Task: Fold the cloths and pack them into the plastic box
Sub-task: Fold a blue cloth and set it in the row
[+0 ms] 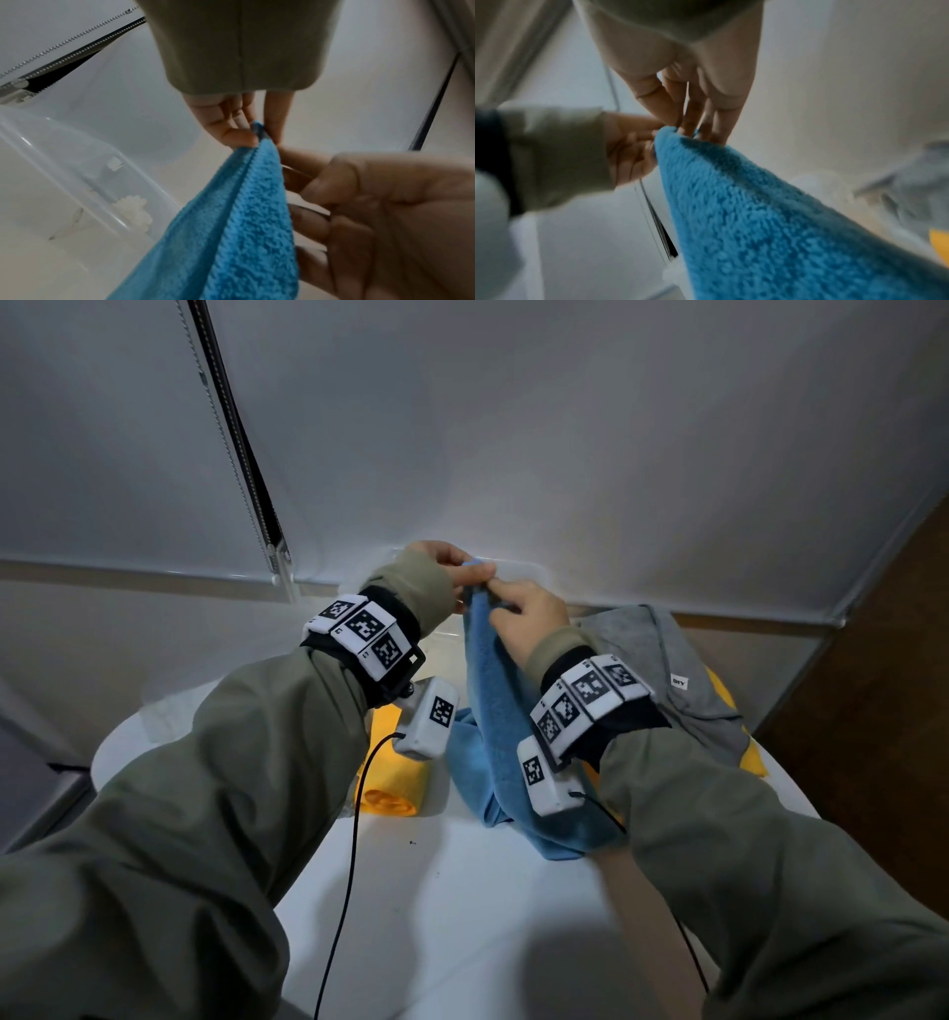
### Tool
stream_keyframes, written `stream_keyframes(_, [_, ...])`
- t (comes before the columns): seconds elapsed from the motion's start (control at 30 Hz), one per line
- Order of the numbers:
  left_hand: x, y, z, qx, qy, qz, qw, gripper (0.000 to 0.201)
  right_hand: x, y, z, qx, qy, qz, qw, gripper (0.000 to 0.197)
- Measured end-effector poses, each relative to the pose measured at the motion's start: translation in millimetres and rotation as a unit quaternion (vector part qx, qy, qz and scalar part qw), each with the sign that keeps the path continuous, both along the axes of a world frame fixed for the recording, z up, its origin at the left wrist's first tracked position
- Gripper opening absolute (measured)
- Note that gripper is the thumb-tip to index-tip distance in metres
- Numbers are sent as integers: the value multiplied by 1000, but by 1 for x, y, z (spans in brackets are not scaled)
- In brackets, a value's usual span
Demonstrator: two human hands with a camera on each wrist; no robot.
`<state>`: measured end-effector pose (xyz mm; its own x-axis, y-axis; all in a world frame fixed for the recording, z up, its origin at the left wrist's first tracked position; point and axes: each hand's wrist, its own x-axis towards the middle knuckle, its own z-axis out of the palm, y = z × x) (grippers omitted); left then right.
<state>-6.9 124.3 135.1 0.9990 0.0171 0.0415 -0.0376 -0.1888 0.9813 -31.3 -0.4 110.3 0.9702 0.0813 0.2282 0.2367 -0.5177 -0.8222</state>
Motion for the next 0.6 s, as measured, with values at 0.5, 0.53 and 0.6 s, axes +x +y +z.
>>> stream_keyframes(0.5, [-7, 34, 41, -57, -158, -100, 981, 12, 19, -45, 33, 6, 103, 103, 989, 10])
stream_keyframes(0.53, [-5, 39, 41, -52, -159, -86, 982, 15, 23, -48, 33, 5, 84, 84, 993, 14])
stream_keyframes(0.6, [-4, 43, 40, -26, -163, -60, 985, 16, 27, -49, 39, -17, 37, 42, 998, 15])
